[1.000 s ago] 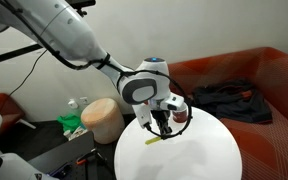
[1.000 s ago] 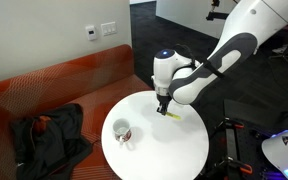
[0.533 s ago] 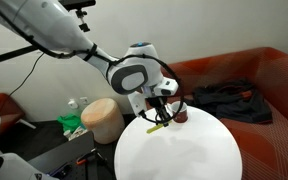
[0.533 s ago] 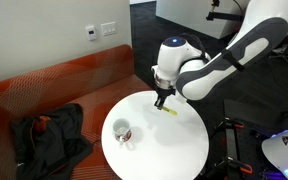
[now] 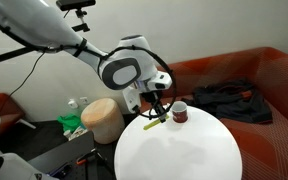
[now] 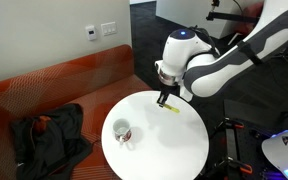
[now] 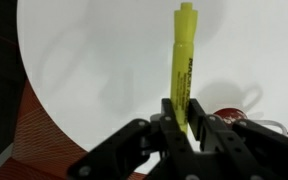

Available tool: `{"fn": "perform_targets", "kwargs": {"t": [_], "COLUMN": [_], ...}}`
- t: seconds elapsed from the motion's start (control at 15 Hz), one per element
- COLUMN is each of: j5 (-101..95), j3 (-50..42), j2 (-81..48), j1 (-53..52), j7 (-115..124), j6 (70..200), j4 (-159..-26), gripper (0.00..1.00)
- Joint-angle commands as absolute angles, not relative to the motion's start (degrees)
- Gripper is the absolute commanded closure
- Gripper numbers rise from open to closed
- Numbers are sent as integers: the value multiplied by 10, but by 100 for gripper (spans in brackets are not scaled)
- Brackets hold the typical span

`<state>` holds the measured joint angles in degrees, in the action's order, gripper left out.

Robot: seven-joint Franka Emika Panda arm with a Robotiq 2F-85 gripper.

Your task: Put the marker in the mug

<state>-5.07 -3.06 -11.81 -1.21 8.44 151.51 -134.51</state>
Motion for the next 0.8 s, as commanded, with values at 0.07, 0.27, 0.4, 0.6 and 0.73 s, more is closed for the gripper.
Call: {"fn": "perform_targets", "kwargs": {"t": [0.07,0.27,0.4,0.6,0.73], "j5": [-28,10,49,120,172], "j3": [-18,-2,13,39,60], "j2": [-114,-112,-118,-125,-133], "j1": [1,17,33,61,82], "j7": [33,-51,-127,-253,-349], "j6": [1524,1518,1508,1496,1479], "j4": [-1339,-1326,-1310,-1288,-1269], "gripper": [95,95,95,95,95]}}
